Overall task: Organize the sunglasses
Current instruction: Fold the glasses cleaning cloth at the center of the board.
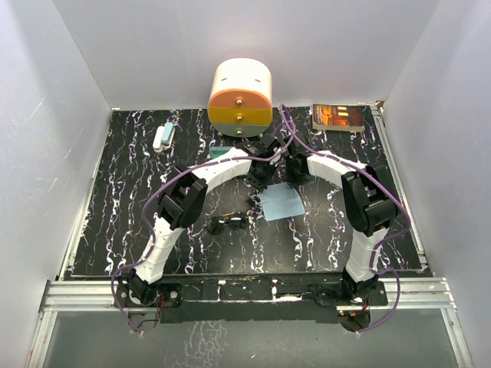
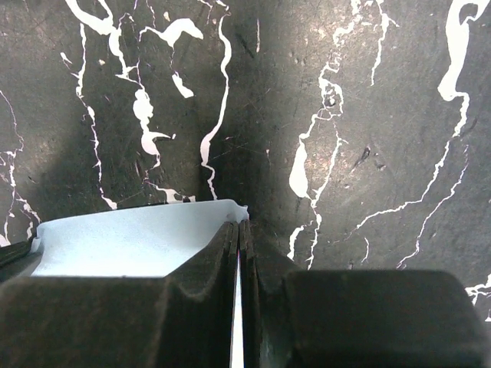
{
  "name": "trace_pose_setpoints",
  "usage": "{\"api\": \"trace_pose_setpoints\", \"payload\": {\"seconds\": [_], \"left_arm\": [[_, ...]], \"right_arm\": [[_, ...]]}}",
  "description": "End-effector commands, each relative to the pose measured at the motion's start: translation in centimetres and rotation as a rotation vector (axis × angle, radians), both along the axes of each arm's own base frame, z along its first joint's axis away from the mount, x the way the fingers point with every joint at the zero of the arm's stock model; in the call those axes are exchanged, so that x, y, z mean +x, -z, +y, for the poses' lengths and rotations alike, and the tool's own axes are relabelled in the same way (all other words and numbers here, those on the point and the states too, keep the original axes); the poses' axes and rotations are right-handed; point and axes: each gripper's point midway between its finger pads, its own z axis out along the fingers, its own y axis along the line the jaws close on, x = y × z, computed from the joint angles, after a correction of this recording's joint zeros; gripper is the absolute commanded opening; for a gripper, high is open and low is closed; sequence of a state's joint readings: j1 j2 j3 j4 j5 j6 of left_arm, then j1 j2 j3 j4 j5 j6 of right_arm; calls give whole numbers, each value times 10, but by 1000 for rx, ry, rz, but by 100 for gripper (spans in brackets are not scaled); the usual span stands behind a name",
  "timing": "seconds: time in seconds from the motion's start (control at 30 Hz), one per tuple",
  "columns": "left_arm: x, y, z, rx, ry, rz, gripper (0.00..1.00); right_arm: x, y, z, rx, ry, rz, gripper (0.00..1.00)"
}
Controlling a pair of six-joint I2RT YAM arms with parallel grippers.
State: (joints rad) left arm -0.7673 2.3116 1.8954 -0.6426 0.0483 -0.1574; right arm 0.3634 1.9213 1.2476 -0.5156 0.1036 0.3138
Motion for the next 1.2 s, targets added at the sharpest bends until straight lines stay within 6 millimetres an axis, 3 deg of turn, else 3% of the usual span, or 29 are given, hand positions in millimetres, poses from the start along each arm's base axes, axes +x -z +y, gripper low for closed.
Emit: {"api": "trace_pose_setpoints", "payload": {"seconds": [0.0,0.33,0.73,0.93,1.0,1.17], "left_arm": [[-39,52,17,118,43,168,0],[-18,19,8,91,68,69,0],[-5,-11,10,74,82,-40,0],[-3,-25,9,53,84,-72,0],[-1,-30,10,50,83,-90,0],[0,-35,10,46,85,-103,0]], "right_arm": [[-38,52,-5,-25,53,144,8],[-3,-8,7,68,113,-57,8],[-1,-23,12,121,114,-118,8],[5,-36,11,138,119,-176,8],[7,-51,11,149,120,-213,8],[8,-58,12,155,117,-228,8]]}}
